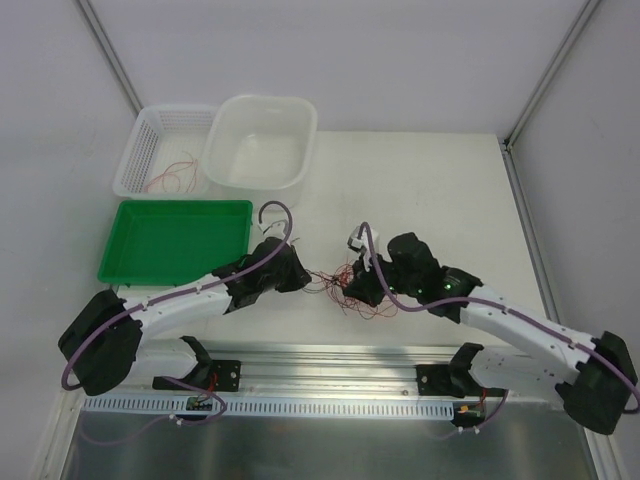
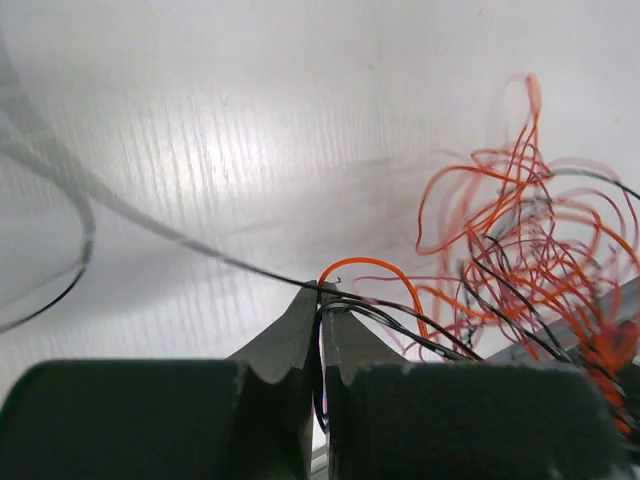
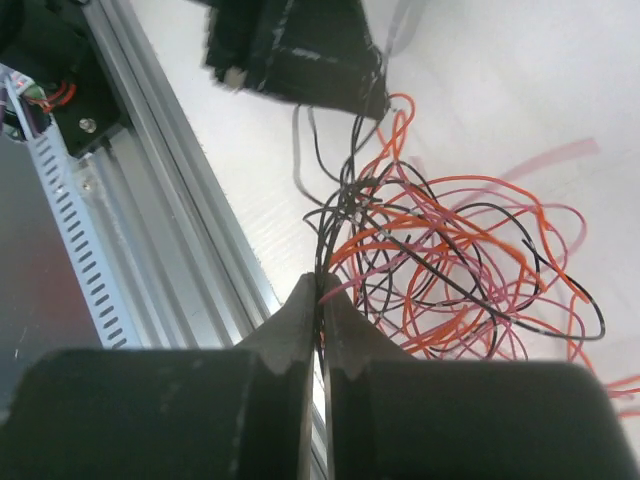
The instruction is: Untangle the cables
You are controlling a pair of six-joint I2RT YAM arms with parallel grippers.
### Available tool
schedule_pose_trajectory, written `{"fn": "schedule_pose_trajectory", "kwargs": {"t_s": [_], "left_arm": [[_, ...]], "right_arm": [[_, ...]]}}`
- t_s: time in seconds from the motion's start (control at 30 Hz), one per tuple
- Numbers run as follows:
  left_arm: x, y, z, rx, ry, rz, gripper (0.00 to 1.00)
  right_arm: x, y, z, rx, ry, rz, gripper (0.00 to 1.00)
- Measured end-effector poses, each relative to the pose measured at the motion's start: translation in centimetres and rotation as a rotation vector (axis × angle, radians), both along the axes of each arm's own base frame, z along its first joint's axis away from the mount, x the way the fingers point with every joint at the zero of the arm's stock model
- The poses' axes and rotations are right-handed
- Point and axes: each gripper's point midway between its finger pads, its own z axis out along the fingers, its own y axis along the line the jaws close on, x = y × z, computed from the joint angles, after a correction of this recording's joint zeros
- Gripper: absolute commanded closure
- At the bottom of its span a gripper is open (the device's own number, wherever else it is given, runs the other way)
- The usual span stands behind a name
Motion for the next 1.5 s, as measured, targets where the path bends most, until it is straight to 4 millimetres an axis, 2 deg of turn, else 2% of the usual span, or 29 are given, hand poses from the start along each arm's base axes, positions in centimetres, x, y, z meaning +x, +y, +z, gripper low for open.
{"fn": "schedule_pose_trajectory", "kwargs": {"t_s": [0.1,0.27,0.47,0.6,0.7,0.9,1.1,1.2,1.27,1.37,1.43,1.47,1.5], "left_arm": [[1.4,0.1,1.0,-0.063,-0.005,0.041,1.00],[2.5,0.7,1.6,-0.095,-0.006,0.079,1.00],[3.2,0.6,2.1,-0.134,-0.008,0.093,1.00],[4.1,1.9,1.3,-0.115,0.005,0.149,1.00],[4.2,1.5,1.6,-0.133,-0.001,0.136,1.00],[3.6,1.4,1.5,-0.154,0.005,0.118,1.00],[2.9,1.7,2.4,-0.200,-0.011,0.115,1.00],[2.6,1.6,3.3,-0.227,-0.025,0.102,1.00],[2.4,1.6,3.9,-0.237,-0.037,0.084,1.00],[2.0,2.3,4.4,-0.207,-0.062,0.057,0.97],[1.5,3.1,4.2,-0.162,-0.069,0.046,0.86],[1.2,3.3,4.3,-0.152,-0.073,0.036,0.81],[0.9,3.3,4.4,-0.144,-0.079,0.023,0.68]], "right_arm": [[-0.9,-1.8,2.6,0.029,-0.068,-0.006,0.99],[-1.6,-5.9,4.7,-0.016,-0.126,-0.105,0.99],[-2.2,-10.6,12.1,0.112,-0.279,-0.264,0.99],[-2.3,-13.8,15.0,0.174,-0.343,-0.397,0.99],[-1.3,-16.1,14.0,0.130,-0.330,-0.544,0.99],[0.0,-18.8,12.1,0.087,-0.284,-0.763,0.99],[0.9,-21.3,12.3,0.080,-0.291,-0.950,0.99],[1.3,-21.6,13.7,0.081,-0.304,-0.978,0.97],[1.5,-21.3,14.7,0.076,-0.304,-0.974,0.91],[2.6,-19.2,15.3,0.017,-0.276,-0.930,0.84],[3.4,-16.9,14.2,-0.028,-0.236,-0.883,0.78],[4.0,-15.3,12.6,-0.059,-0.200,-0.850,0.60],[4.2,-14.0,11.2,-0.072,-0.164,-0.823,0.51]]}}
